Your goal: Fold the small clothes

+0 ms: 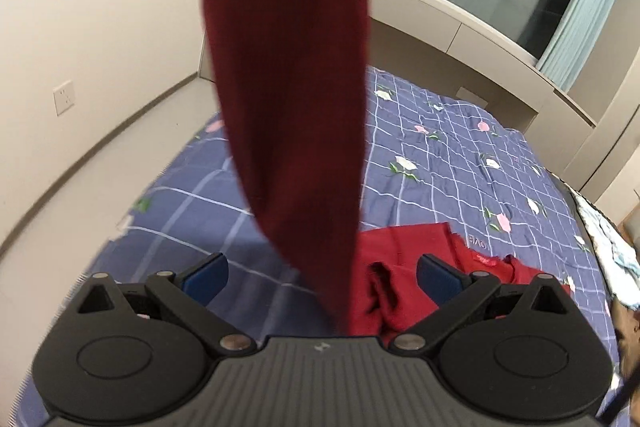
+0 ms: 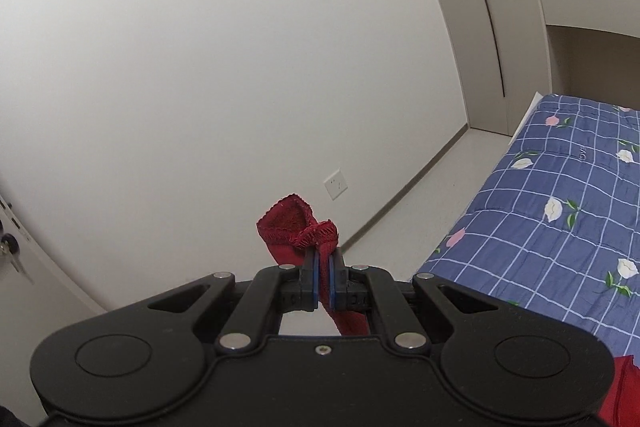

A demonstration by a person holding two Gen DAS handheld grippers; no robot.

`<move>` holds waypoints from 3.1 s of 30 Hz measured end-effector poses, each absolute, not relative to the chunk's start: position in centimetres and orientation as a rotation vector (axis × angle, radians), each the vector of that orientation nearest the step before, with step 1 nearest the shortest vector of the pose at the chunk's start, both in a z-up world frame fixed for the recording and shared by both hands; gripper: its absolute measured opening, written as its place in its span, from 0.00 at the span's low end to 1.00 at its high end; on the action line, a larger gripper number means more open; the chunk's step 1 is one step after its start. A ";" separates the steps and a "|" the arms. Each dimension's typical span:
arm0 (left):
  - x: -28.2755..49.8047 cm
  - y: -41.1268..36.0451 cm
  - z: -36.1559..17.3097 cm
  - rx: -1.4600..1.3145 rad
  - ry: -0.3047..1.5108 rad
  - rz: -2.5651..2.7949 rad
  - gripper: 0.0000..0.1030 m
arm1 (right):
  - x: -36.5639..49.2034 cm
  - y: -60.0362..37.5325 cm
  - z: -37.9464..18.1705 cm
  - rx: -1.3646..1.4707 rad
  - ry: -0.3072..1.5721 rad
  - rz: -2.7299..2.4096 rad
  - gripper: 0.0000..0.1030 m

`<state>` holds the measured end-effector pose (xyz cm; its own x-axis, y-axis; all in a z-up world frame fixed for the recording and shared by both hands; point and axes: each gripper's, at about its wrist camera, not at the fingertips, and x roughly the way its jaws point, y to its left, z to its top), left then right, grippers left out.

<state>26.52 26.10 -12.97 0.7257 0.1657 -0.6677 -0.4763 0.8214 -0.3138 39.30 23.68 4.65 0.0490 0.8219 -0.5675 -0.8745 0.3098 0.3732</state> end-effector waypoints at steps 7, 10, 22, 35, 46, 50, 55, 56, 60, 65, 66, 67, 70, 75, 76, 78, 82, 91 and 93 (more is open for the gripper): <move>30.5 25.4 -14.0 -0.456 0.764 0.555 0.30 | 42.2 18.3 6.0 0.041 0.730 1.246 0.04; 31.6 24.8 -13.5 -0.345 0.752 0.597 0.06 | 44.5 14.8 6.0 0.103 0.693 1.187 0.04; 36.2 12.7 -14.1 0.479 0.592 0.518 0.09 | 50.6 -8.9 -3.8 0.402 0.622 0.742 0.03; 38.7 9.1 -22.5 0.564 0.805 0.527 0.35 | 51.9 -15.3 -6.5 0.440 0.612 0.687 0.03; 36.7 8.7 -24.1 0.720 0.769 0.432 0.09 | 51.9 -19.6 -11.3 0.437 0.656 0.552 0.03; 36.0 8.0 -25.5 0.767 0.796 0.353 0.07 | 50.7 -22.2 -16.8 0.426 0.795 0.426 0.03; 36.3 8.4 -25.9 0.777 0.812 0.308 0.07 | 48.7 -22.6 -20.1 0.377 0.879 0.400 0.04; 36.4 8.6 -25.8 0.774 0.819 0.300 0.07 | 48.6 -22.6 -20.5 0.370 0.886 0.400 0.04; 36.2 8.4 -25.6 0.761 0.833 0.278 0.08 | 48.0 -22.4 -21.0 0.348 0.912 0.402 0.09; 35.9 8.5 -25.2 0.756 0.835 0.263 0.16 | 48.2 -23.4 -20.6 0.352 0.921 0.407 0.35; 35.8 8.6 -25.0 0.763 0.832 0.262 0.24 | 48.3 -23.6 -20.3 0.349 0.912 0.406 0.38; 35.8 8.6 -24.9 0.772 0.829 0.262 0.34 | 48.4 -23.7 -20.1 0.343 0.904 0.405 0.39; 35.2 8.9 -24.0 0.787 0.822 0.268 0.57 | 49.1 -23.9 -19.4 0.319 0.888 0.393 0.40; 34.2 9.5 -22.5 0.761 0.872 0.245 0.87 | 51.3 -23.2 -19.4 0.269 0.884 0.404 0.42; 33.9 9.7 -22.2 0.736 0.891 0.230 0.89 | 51.8 -22.8 -19.4 0.257 0.886 0.412 0.42; 33.2 10.1 -21.7 0.684 0.926 0.218 0.90 | 52.4 -22.1 -19.5 0.230 0.890 0.426 0.42; 31.8 11.4 -20.5 0.517 0.972 0.243 0.91 | 53.1 -20.9 -20.3 0.157 0.943 0.438 0.28; 32.6 16.7 -16.2 -0.096 0.785 0.376 0.95 | 52.4 -19.5 -17.2 0.033 0.802 0.475 0.09; 34.6 16.8 -16.4 -0.091 0.783 0.382 0.95 | 52.9 -19.7 -17.1 0.030 0.803 0.460 0.09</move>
